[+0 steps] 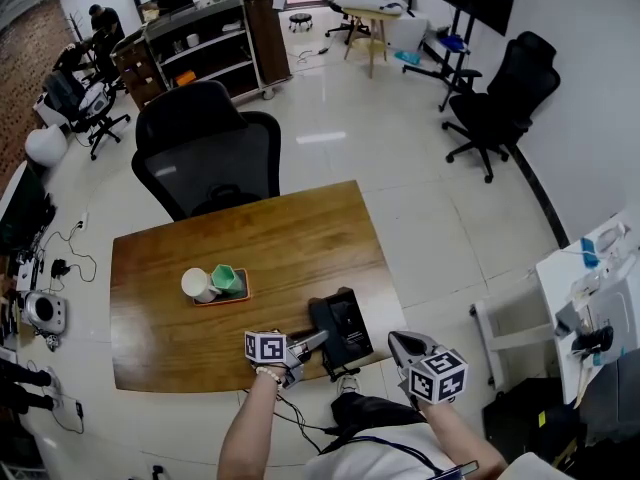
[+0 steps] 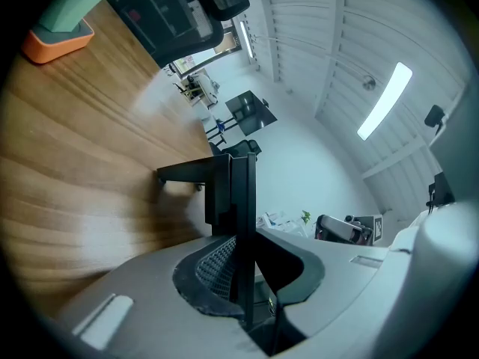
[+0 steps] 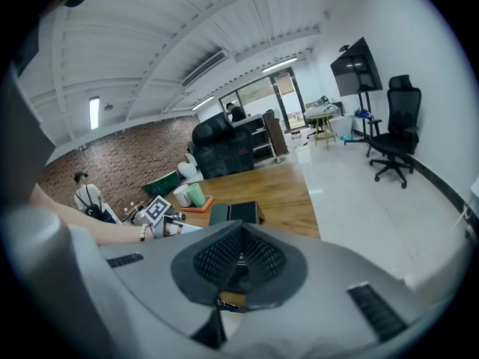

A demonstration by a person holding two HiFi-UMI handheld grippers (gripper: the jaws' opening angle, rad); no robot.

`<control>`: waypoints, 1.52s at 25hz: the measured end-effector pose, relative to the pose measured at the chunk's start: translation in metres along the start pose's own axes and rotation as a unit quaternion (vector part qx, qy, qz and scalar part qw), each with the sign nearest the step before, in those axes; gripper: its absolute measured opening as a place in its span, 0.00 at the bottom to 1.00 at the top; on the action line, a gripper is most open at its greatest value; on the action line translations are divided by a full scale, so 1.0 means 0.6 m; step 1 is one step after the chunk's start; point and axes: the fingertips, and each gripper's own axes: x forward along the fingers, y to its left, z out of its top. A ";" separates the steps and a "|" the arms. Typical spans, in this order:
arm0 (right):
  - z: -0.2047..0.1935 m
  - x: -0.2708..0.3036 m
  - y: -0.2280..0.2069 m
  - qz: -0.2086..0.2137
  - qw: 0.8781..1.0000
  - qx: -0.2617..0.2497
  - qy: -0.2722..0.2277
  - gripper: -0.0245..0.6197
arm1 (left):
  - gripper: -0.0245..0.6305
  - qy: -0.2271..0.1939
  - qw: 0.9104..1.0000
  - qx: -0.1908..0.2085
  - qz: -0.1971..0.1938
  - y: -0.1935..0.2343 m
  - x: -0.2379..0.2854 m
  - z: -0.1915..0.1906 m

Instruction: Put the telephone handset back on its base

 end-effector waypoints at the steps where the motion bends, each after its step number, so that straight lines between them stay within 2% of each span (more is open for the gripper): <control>1: 0.001 0.000 -0.002 -0.001 1.000 0.000 0.000 0.04 | 0.15 0.001 1.000 0.000 0.001 0.002 0.002 0.000; 10: 0.003 0.006 -0.007 0.002 1.000 0.001 0.005 0.04 | 0.15 0.003 1.000 -0.017 0.002 0.015 0.005 -0.003; 12: 0.003 0.008 -0.006 0.005 1.000 0.001 0.005 0.04 | 0.17 0.000 1.000 -0.015 0.019 0.022 0.003 -0.004; 16: 0.003 0.011 0.003 0.013 1.000 -0.002 0.007 0.04 | 0.31 -0.007 0.998 -0.011 0.068 0.044 -0.005 -0.009; 20: 0.002 0.008 0.011 0.022 1.000 -0.005 0.005 0.04 | 0.32 -0.018 0.992 0.018 0.125 0.045 -0.013 -0.007; 23: 0.002 0.000 0.020 0.027 1.000 -0.005 0.001 0.04 | 0.32 -0.049 0.985 0.029 0.162 0.031 -0.040 -0.001; 27: -0.007 -0.018 0.035 0.034 0.999 -0.008 -0.005 0.04 | 0.31 -0.113 0.978 0.028 0.171 -0.017 -0.092 -0.004; 28: -0.009 -0.025 0.039 0.036 0.999 -0.009 -0.007 0.04 | 0.30 -0.129 0.975 0.029 0.176 -0.030 -0.106 -0.010; 31: -0.013 -0.046 0.048 0.041 0.999 -0.012 -0.017 0.04 | 0.18 -0.175 0.963 0.037 0.203 -0.071 -0.147 -0.031; 34: -0.019 -0.069 0.064 0.047 0.998 -0.016 -0.024 0.04 | 0.04 -0.212 0.943 0.044 0.255 -0.103 -0.192 -0.068; 36: -0.028 -0.084 0.082 0.053 0.998 -0.019 -0.027 0.04 | 0.04 -0.231 0.927 0.026 0.294 -0.115 -0.225 -0.103; 38: -0.031 -0.099 0.101 0.059 0.997 -0.023 -0.033 0.04 | 0.04 -0.239 0.913 0.028 0.329 -0.133 -0.251 -0.132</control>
